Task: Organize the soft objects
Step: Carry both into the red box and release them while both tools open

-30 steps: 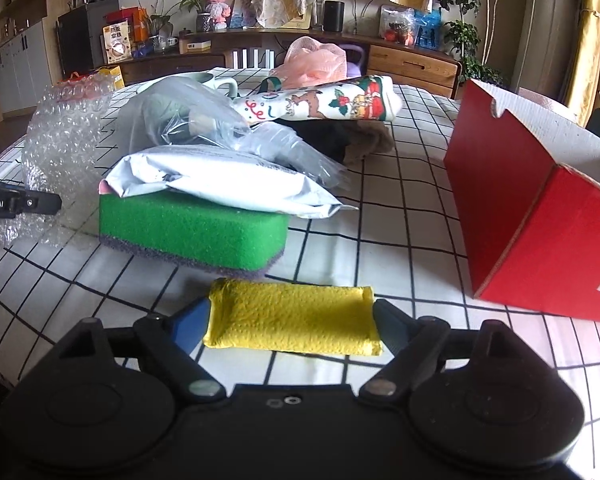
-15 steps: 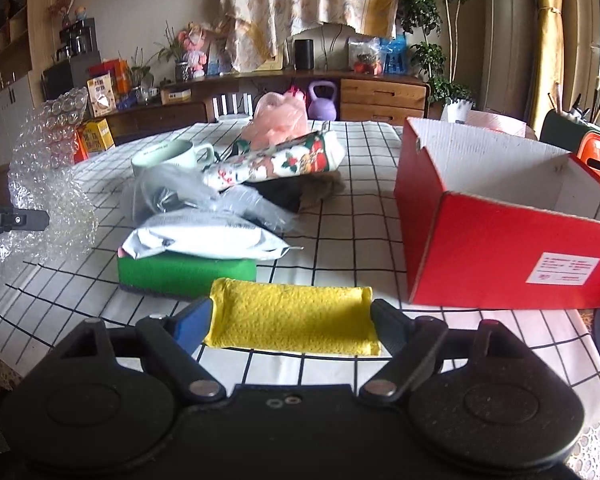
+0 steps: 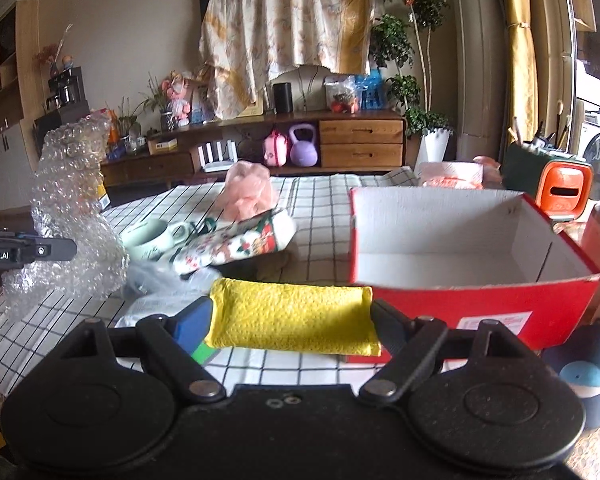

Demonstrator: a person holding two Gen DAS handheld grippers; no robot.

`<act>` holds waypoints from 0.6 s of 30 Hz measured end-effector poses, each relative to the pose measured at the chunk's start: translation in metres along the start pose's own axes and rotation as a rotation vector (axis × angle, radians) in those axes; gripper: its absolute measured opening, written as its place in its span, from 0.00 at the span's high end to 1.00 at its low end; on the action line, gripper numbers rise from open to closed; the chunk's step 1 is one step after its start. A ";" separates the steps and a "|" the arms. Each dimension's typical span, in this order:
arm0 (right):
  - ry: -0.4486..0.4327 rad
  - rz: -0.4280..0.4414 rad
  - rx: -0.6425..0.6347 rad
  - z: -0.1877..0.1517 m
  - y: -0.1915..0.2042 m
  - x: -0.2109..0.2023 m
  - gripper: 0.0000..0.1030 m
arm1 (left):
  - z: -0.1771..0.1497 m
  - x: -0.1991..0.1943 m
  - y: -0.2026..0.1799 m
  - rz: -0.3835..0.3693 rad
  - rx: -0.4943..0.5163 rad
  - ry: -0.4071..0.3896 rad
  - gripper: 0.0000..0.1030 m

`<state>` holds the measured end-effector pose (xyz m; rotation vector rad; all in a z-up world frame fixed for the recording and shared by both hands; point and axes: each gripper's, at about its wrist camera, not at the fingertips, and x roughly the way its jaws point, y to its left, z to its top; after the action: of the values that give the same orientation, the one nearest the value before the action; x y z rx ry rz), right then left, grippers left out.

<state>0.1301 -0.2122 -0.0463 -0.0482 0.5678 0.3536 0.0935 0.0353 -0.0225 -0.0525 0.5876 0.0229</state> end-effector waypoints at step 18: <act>0.005 -0.126 0.059 0.036 -0.104 0.030 0.18 | 0.076 0.095 -0.126 -0.215 0.139 0.060 0.87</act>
<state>0.2083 -0.2951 -0.0373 -0.0277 0.5765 0.2137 0.2193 -0.0855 -0.0069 0.0185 0.6393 -0.2289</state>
